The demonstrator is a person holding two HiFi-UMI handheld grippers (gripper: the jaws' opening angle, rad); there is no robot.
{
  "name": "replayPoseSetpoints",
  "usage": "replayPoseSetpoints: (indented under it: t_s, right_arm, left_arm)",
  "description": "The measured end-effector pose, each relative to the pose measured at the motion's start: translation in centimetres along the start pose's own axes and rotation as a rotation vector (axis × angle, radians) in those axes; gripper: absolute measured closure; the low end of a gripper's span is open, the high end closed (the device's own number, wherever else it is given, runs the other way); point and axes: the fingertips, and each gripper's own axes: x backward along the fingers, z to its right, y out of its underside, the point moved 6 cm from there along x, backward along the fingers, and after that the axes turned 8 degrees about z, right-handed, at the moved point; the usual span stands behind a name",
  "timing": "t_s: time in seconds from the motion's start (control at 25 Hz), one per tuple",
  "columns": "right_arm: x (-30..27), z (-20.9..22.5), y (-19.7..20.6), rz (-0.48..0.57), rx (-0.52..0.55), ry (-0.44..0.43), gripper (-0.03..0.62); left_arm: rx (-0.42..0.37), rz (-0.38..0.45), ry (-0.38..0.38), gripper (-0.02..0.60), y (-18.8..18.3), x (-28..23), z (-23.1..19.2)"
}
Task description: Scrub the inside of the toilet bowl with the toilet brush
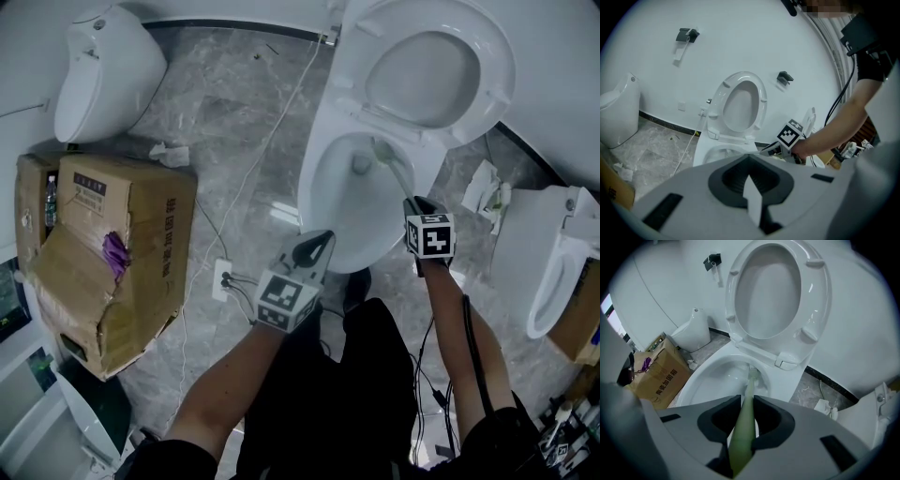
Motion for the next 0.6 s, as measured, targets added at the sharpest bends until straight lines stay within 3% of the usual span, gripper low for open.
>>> replayPoseSetpoints:
  t_s: [0.6]
  right_arm:
    - [1.9, 1.3, 2.8, -0.017, -0.016, 0.032, 0.502]
  left_arm:
    - [-0.006, -0.007, -0.001, 0.574, 1.2, 0.7, 2.1]
